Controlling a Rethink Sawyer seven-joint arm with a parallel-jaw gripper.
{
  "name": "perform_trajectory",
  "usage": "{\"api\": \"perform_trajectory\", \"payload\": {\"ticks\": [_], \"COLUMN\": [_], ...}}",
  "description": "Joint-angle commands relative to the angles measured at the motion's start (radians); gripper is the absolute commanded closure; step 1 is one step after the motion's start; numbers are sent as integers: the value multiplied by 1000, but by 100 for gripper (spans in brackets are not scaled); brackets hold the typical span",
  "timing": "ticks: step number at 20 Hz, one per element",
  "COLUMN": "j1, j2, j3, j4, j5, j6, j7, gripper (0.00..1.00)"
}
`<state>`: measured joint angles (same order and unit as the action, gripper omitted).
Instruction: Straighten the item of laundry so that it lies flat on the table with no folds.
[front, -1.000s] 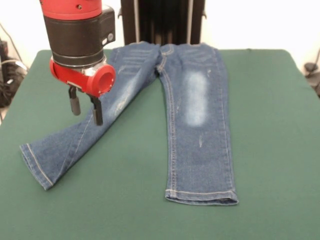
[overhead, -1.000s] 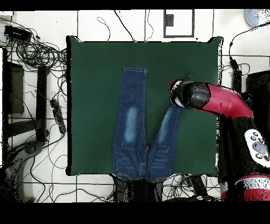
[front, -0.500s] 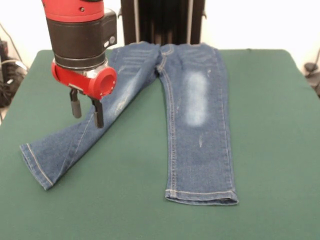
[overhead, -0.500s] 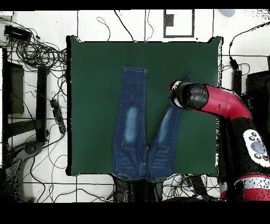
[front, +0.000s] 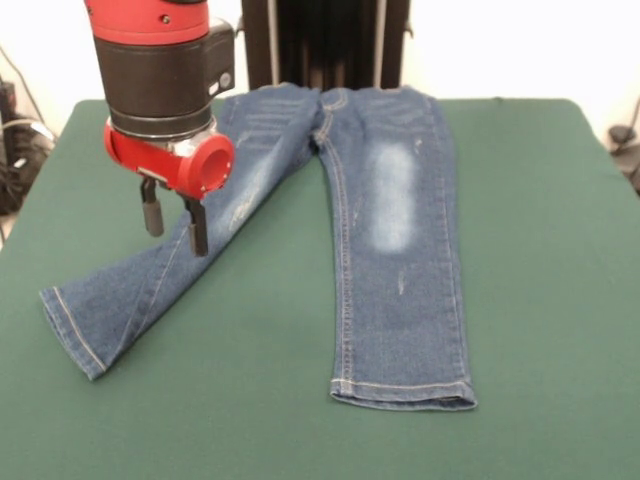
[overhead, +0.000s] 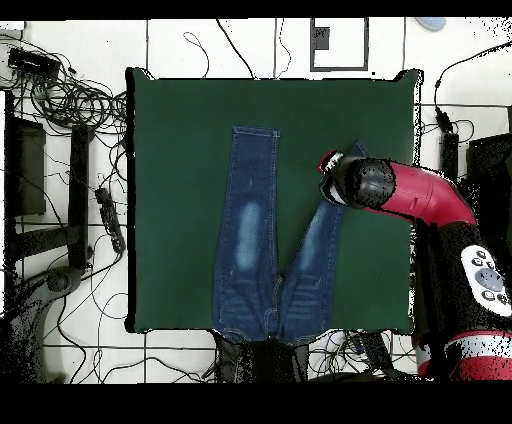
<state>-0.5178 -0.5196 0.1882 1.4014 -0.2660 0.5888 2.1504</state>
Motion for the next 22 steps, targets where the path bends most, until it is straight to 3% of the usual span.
{"api": "perform_trajectory", "payload": {"ticks": [1, 22], "j1": [18, -49], "j2": [68, 231], "j3": [99, 121], "j4": [76, -4], "j5": [-17, -87], "j6": [-34, -161], "j7": [-50, -121], "gripper": [0, 0]}}
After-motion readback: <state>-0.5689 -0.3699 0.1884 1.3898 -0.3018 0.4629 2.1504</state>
